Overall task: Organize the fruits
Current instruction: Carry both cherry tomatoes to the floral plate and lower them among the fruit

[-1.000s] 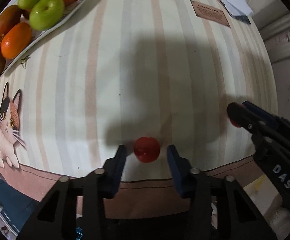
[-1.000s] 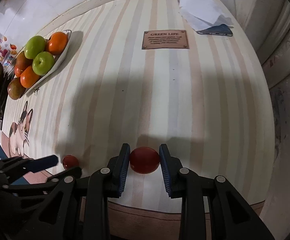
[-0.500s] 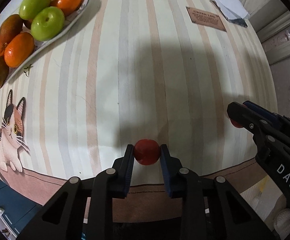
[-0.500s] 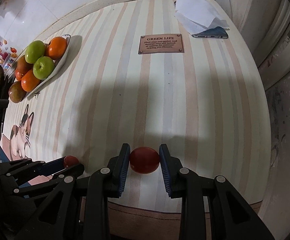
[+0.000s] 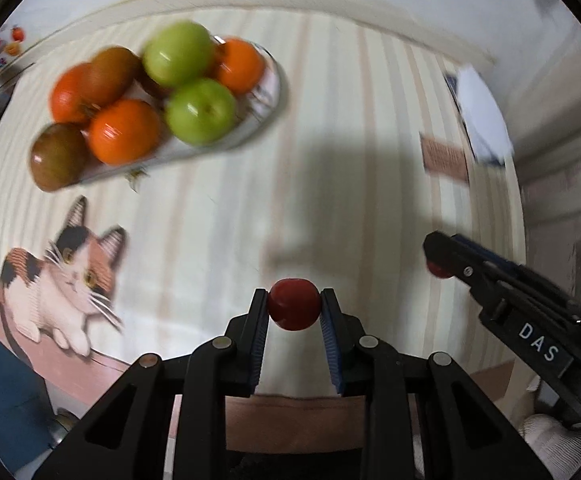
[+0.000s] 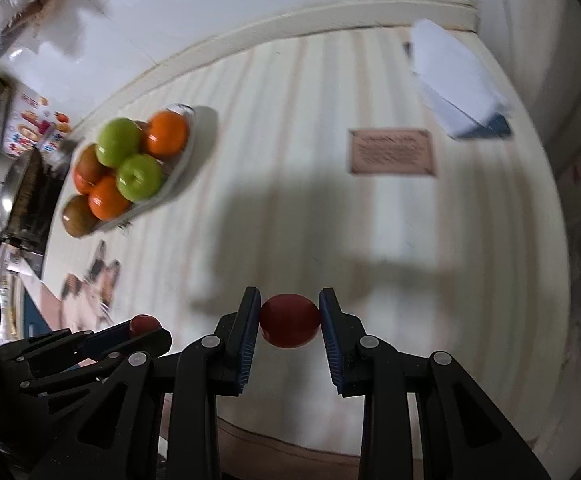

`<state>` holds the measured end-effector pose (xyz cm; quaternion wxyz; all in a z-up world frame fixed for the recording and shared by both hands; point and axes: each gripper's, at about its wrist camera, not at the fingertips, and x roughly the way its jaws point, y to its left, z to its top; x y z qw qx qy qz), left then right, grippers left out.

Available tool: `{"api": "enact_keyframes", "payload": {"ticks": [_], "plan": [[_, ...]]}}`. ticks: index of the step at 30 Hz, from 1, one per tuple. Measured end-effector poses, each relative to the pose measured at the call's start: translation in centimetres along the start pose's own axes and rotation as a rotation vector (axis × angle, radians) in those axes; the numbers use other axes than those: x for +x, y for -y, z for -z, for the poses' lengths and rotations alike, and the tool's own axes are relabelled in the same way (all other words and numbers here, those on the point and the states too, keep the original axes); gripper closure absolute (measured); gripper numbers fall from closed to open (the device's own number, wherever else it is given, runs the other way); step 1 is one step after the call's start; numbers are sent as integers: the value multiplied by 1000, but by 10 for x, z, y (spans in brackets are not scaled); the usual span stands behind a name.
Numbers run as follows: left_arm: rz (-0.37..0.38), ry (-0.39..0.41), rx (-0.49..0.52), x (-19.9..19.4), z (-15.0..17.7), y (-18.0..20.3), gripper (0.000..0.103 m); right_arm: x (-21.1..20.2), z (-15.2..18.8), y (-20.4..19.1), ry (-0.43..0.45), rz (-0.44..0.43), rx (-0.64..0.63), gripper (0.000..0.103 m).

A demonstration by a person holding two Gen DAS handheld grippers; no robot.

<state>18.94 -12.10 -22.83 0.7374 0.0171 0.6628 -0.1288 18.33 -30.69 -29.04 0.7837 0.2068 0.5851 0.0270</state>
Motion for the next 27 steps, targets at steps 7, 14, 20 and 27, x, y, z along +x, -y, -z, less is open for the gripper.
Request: {"api": "enact_keyframes", "payload": {"ticks": [7,14,20,27], "plan": [[19,70,-69,-17,-40,-32,80,28,-55,-26,-46,-273,81,70],[95,71,-163,-16,-88,-59,80,74,-116,-51,-101,-417,105,70],[108,78,-270,-9,-92,-96,80,99,-136,-66,-106,-378,81,70],[60,101,-284,9,-92,-112,79,120,-137,-76,-96,-306,35,70]]}}
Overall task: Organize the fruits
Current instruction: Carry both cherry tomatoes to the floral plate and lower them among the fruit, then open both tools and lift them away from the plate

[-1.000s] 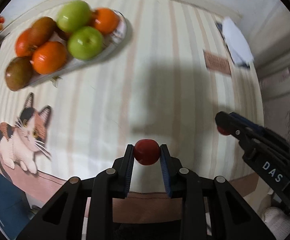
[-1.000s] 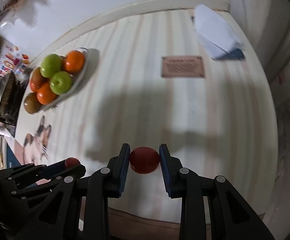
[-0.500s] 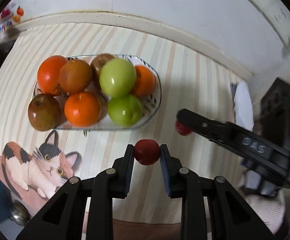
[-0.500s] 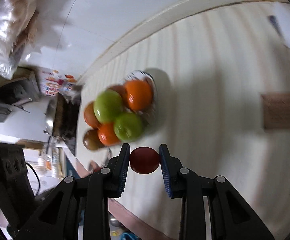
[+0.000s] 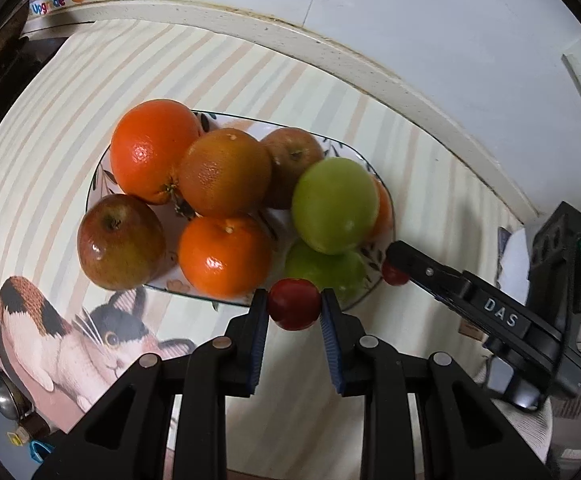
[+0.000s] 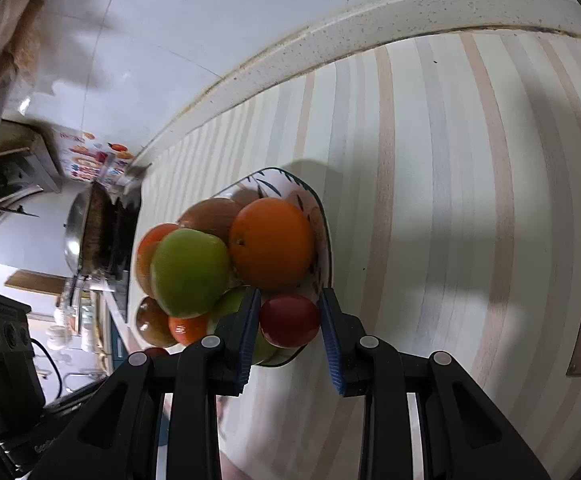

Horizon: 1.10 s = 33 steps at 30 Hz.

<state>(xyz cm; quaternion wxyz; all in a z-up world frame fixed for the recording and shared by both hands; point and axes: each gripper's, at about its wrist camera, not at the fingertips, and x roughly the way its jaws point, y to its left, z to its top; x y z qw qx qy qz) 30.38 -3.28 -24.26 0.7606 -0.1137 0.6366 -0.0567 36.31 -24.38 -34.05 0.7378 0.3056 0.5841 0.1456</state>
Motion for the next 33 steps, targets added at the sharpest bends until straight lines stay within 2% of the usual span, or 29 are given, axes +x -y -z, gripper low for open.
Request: {"api": "enact_keyframes", "payload": {"ticks": [4,8,15,22,26,33], "plan": [[-38,49,57,5,5,3,79,6,1,0,-1,23,-16,70],[-116,129,167,14,13,11,79,8,1,1,12,42,-34,70],[-181,251,295,19,35,21,79,8,4,-8,39,75,-101,70],[-194,287,309,18,40,23,79,7,4,-10,50,87,-124,70],[-152,252,259,16,37,17,79,8,4,-11,46,88,-120,70],[78,108,-2,4,13,-25,79,7,1,-9,43,78,-105,70]]}}
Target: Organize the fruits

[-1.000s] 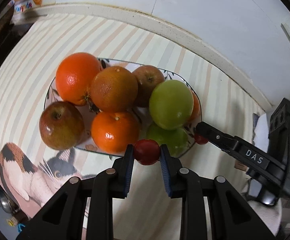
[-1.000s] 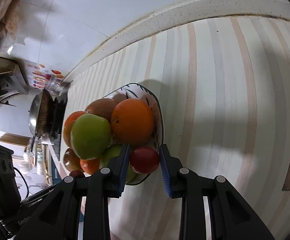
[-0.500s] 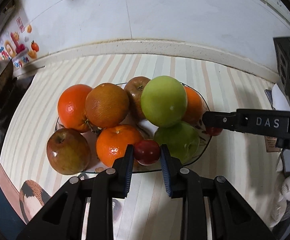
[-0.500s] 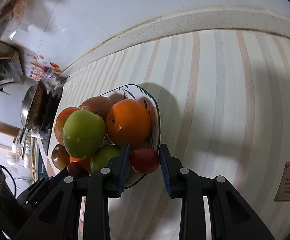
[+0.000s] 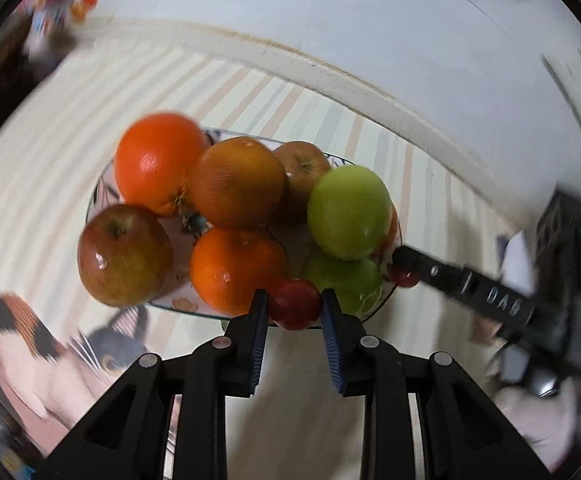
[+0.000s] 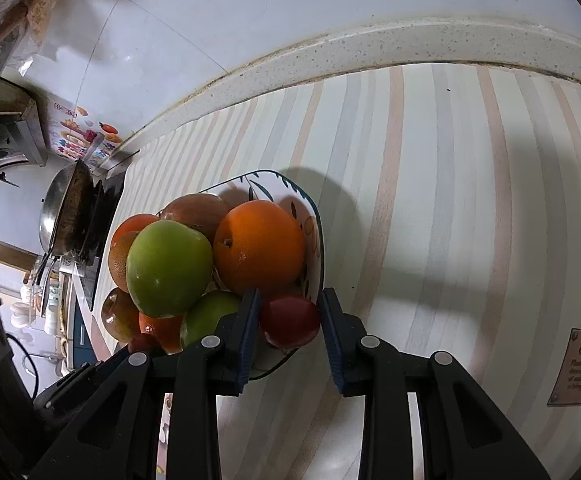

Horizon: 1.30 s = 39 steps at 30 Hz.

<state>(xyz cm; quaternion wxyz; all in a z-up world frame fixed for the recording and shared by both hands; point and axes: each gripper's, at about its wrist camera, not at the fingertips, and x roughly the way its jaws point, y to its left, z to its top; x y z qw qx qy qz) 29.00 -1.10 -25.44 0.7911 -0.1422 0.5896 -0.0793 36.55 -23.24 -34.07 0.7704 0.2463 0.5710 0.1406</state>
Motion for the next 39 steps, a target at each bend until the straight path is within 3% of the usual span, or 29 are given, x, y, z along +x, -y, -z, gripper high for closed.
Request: {"api": "enact_keyframes", "payload": {"ticks": [6,10,13,15,18,21,25,26,32,39], "plan": [[57,-29,-89,4,-17,-6,79,0,0,9,0,-29,51,70],[20,-40,-89,11,-24,0,79,1,-1,12,0,-33,68,69],[9,-33,-77,10,-23,0,79,3,-1,19,-9,-37,114,49],[-3,-31,-73,9,-22,1,77,2,1,20,-5,-39,131,45],[5,-25,-82,6,-23,-3,63,1,3,22,-3,-36,139,39],[-32,0,-71,-3,-23,-3,41,-4,5,19,1,-23,128,32],[-106,23,-29,-16,-16,-3,21,-25,8,3,38,51,47,17],[-122,24,-22,-20,-13,-4,20,-32,10,-3,47,89,15,12],[-211,37,27,-49,7,-6,18,-71,32,-45,91,295,-149,8],[-274,45,93,-87,29,4,18,-121,62,-87,137,364,-235,7]]}}
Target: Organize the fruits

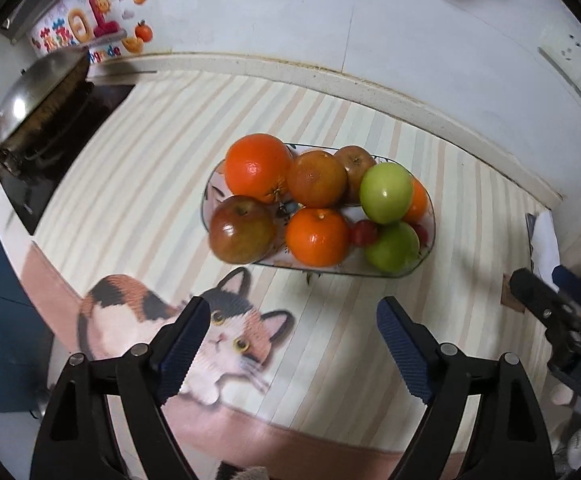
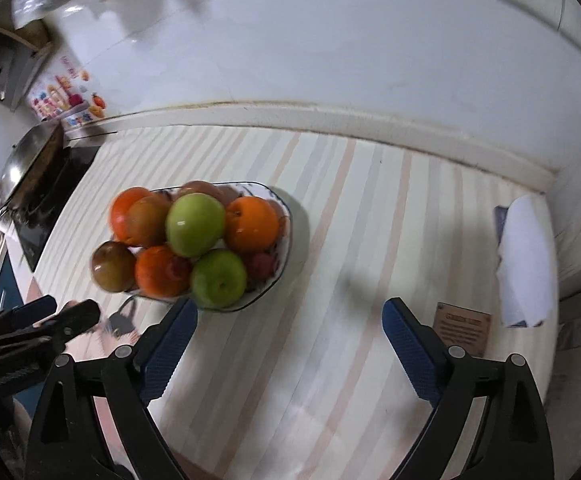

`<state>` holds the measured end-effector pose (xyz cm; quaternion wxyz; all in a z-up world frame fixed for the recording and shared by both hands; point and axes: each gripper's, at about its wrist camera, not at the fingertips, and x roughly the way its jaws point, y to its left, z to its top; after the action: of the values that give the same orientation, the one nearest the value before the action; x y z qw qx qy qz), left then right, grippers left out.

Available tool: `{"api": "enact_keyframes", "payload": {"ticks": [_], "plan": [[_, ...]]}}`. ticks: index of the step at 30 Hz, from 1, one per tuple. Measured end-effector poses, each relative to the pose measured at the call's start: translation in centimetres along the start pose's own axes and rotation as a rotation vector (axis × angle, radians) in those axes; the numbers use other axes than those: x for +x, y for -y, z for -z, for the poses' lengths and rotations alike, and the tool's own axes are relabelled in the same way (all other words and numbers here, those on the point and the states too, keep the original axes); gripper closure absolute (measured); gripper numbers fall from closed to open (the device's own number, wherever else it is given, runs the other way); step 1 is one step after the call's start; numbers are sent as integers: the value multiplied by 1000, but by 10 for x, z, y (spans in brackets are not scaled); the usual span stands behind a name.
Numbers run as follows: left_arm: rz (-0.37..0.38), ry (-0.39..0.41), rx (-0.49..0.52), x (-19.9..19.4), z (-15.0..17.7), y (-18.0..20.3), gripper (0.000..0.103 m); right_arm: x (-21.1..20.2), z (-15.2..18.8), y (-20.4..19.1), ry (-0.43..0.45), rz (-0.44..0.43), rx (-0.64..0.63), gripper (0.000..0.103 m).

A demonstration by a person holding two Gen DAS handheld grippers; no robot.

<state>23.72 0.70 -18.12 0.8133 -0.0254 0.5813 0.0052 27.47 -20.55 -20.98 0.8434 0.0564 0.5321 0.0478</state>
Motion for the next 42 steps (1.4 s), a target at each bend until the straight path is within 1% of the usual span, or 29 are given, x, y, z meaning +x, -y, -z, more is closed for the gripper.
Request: {"api": "enact_keyframes", "payload": {"ticks": [6,9,18,21,26,33,37,39,42], "plan": [[-9,63,29,-51,14,0,18,-54,8,-13,55,-6,-4,7],[-3,91,33,-77,23,-1,18,-80,14,-19,79,-23,6,7],[19,148,36,-151,52,-9,18,-178,45,-36,162,-33,-5,7],[25,153,37,-168,61,-11,18,-210,55,-41,185,-28,-12,7],[27,173,40,-193,74,-14,18,-246,68,-49,210,-17,-33,6],[33,192,54,-215,85,-13,18,-272,83,-60,209,-30,-48,6],[37,188,54,-213,87,-13,18,-273,84,-62,194,-37,-48,6],[41,190,38,-210,85,-15,18,-271,82,-62,191,-35,-49,6],[26,207,13,-204,79,-19,18,-264,78,-62,194,-29,-51,5]]}}
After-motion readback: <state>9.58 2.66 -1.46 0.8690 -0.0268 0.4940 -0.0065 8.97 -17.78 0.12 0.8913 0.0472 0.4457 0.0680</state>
